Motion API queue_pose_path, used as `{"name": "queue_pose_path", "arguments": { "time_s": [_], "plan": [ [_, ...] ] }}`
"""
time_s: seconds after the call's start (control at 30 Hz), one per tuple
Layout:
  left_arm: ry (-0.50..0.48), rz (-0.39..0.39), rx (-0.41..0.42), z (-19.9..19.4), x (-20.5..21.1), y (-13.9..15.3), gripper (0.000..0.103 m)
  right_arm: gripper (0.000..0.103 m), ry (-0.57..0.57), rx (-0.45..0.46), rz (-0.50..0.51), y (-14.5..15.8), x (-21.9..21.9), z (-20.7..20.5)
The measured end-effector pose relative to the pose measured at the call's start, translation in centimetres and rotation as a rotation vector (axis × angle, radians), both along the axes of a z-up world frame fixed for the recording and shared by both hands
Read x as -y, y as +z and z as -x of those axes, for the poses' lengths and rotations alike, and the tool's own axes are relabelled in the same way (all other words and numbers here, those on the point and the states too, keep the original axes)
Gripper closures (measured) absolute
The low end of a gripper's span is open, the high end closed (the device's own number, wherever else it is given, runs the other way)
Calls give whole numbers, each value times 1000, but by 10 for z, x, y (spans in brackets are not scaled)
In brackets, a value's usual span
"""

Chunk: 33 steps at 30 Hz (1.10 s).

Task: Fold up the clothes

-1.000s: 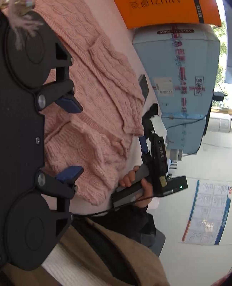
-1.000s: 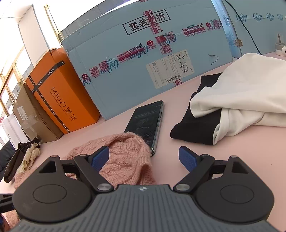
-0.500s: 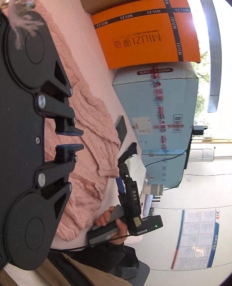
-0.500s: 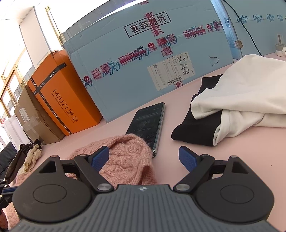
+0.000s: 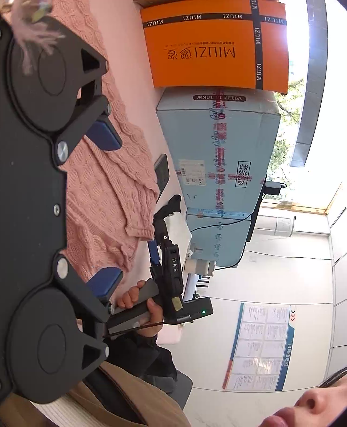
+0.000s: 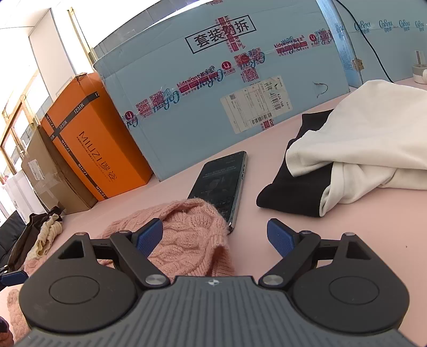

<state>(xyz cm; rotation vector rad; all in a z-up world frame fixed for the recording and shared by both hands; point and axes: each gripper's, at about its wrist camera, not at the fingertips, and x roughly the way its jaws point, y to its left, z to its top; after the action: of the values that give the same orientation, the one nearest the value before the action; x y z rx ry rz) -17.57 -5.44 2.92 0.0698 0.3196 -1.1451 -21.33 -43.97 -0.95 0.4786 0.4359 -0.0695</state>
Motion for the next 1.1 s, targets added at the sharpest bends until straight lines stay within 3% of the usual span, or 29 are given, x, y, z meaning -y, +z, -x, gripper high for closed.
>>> {"name": "queue_pose_path", "arguments": {
  "time_s": [0.1, 0.17, 0.23, 0.3, 0.37, 0.43, 0.5, 0.6, 0.73, 0.87, 0.97, 1.0, 1.03, 1.1],
  "plan": [
    [-7, -34, -16, 1, 4, -1, 10, 19, 1, -3, 0, 0, 0, 0],
    [-17, -86, -73, 1, 11, -8, 14, 19, 2, -4, 1, 0, 0, 0],
    [-29, -142, -140, -1, 19, -16, 43, 19, 1, -5, 1, 0, 0, 0],
    [-36, -193, -191, -1, 26, -25, 57, 19, 2, -6, 1, 0, 0, 0],
    [-23, -217, -162, 4, 29, -28, 65, 19, 3, -7, 1, 0, 0, 0],
    [-10, -217, -142, 5, 30, -24, 89, 19, 4, -8, 1, 0, 1, 0],
    [12, -186, -121, 4, 27, -15, 94, 19, 4, -8, 1, 0, 1, 0],
    [73, -171, -72, -2, 24, -5, 94, 19, 4, -7, 0, 0, 1, 0],
    [176, -262, -68, -14, 26, -13, 91, 19, 4, -7, -1, 0, 1, 0],
    [170, -269, -63, -12, 25, -20, 88, 19, 17, 3, 3, 1, -1, 1],
    [176, -177, -59, -11, 17, -15, 64, 19, 47, 69, 21, 6, -4, 7],
    [185, -147, -55, -10, 14, -12, 50, 18, 59, 104, 26, 9, -6, 11],
    [202, -118, -48, -9, 11, -10, 37, 14, 73, 140, 36, 14, -9, 17],
    [232, -71, -34, -7, 4, -5, 23, 0, 106, 193, 79, 24, -18, 28]
  ]
}}
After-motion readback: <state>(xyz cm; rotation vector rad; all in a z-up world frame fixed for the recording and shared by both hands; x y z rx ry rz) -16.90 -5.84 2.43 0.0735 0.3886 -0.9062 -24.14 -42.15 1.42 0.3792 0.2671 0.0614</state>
